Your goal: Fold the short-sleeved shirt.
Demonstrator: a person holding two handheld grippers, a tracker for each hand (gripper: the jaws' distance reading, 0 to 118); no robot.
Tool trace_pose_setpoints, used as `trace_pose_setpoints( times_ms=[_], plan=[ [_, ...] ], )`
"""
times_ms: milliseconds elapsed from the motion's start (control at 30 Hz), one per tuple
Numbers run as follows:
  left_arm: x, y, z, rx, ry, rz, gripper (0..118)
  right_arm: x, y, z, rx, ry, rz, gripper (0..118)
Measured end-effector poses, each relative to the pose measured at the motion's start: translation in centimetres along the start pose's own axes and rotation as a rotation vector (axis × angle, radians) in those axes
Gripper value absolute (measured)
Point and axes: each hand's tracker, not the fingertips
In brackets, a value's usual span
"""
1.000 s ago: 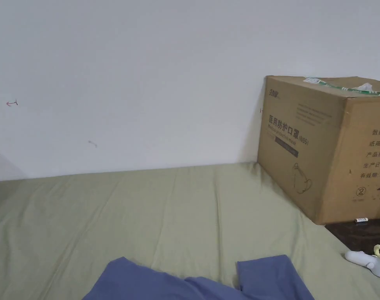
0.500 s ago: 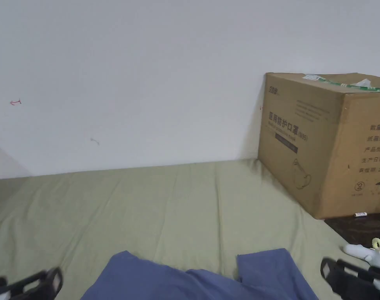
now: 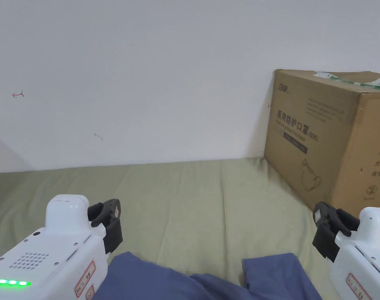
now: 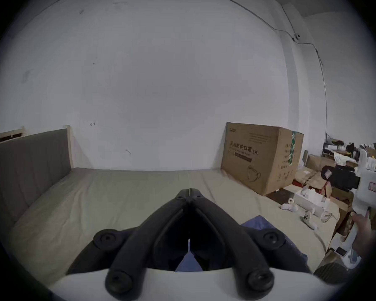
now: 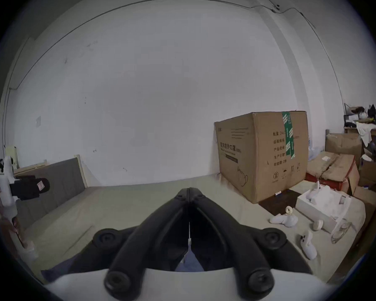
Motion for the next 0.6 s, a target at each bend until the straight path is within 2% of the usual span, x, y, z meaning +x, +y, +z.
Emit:
trace_pose_setpoints(
  times_ms=[67,133,267,367,400,433,467,500,600],
  plan=[
    [-0.7,0.7,-2.3,-0.051,-0.015,-0.042,0,0.2,-0.2,-0.8,-0.003,0.003,0.017,0],
    [-2.1,1.2,-5.9,-0.177,-0.013,-0.043,0,0.7,-0.5,-2.0,-0.015,0.012,0.027,0],
    [-7.4,-0.6,-17.0,-0.633,-0.020,0.096,0,1.7,-1.5,-5.0,-0.097,0.017,0.033,0],
    [-11.3,-4.8,-24.0,-0.849,-0.018,0.149,1,2.6,-2.8,-6.9,-0.160,0.033,0.010,0],
    [-12.2,-6.0,-25.6,-0.884,0.005,0.121,26,2.9,-3.2,-7.3,-0.173,0.028,0.014,0],
    [-12.9,-7.2,-27.1,-0.918,0.041,0.094,67,3.1,-3.7,-7.8,-0.188,0.025,0.017,0],
    [-13.5,-8.5,-28.5,-0.957,0.075,0.070,99,3.4,-4.3,-8.2,-0.205,0.024,0.019,0],
    [-14.0,-10.1,-29.1,-0.983,0.081,0.062,106,3.7,-4.7,-8.6,-0.226,0.024,0.019,0],
    [-14.9,-12.7,-31.0,-0.992,0.062,0.022,103,4.4,-6.3,-9.7,-0.286,0.018,0.018,0]
  ],
)
